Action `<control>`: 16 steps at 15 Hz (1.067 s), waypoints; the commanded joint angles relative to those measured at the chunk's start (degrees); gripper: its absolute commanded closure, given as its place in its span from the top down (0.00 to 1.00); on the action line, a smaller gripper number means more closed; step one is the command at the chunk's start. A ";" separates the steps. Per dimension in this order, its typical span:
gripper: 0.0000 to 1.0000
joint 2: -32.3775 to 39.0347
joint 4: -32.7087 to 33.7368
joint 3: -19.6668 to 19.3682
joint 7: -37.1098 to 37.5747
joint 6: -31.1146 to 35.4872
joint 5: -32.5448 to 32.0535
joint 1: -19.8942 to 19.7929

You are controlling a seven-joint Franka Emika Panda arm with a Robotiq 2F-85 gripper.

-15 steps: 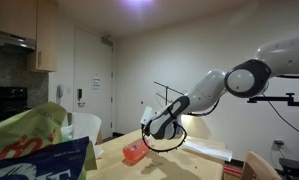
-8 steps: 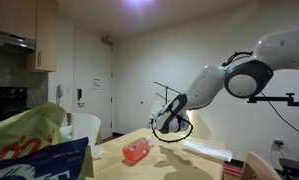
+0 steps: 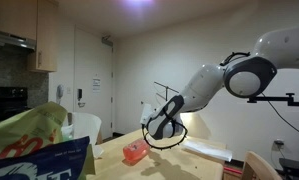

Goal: Move the piece of tissue at the right to the left

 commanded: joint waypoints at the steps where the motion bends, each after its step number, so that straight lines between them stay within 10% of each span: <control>1: 0.00 -0.26 -1.22 6.43 -0.31 0.00 -4.67 -1.95; 11: 0.00 -2.87 -18.02 -8.76 -0.75 0.10 6.51 8.43; 16: 0.01 0.27 -13.94 -8.42 -0.18 0.09 5.24 6.69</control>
